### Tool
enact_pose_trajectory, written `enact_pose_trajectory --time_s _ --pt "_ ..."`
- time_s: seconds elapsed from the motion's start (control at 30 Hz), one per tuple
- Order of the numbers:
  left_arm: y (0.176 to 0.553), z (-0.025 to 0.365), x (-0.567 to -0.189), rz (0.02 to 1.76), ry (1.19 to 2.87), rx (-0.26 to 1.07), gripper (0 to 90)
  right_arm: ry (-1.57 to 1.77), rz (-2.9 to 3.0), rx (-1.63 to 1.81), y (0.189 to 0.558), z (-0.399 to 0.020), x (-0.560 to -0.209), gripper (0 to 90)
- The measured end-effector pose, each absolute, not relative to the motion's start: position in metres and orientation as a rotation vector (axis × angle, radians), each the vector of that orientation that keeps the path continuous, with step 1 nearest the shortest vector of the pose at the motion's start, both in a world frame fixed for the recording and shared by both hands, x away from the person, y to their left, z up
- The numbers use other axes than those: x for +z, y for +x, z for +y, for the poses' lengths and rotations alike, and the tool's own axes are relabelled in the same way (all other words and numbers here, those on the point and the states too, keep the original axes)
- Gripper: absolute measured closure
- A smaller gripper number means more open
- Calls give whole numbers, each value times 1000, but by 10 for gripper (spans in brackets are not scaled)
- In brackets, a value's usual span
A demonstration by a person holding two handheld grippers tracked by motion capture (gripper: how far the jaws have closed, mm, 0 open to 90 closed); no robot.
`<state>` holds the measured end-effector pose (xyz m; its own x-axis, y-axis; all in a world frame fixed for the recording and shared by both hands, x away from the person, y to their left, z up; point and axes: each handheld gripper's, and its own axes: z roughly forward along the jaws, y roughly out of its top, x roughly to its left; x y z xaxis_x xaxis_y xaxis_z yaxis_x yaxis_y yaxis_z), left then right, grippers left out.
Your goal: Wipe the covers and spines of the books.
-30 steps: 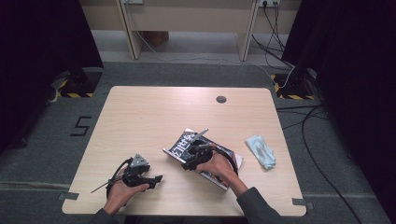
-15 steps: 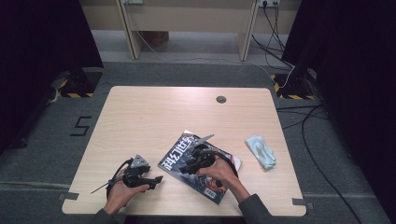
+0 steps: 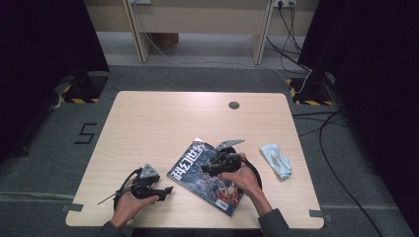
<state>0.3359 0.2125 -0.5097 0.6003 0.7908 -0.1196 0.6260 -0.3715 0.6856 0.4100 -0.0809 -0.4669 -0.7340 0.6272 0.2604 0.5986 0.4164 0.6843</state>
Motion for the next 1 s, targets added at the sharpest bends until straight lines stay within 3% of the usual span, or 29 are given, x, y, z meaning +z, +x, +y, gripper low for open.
enact_pose_trajectory --time_s 0.37,0.63,1.0 --pt "334 209 -510 1092 2124 305 295 1207 2504 1172 420 -105 -466 331" --pt "327 194 -510 1028 2103 282 327 1312 2402 1066 427 -141 -467 321" --pt "325 174 -514 966 2117 265 328 1365 2404 941 431 -159 -482 314"
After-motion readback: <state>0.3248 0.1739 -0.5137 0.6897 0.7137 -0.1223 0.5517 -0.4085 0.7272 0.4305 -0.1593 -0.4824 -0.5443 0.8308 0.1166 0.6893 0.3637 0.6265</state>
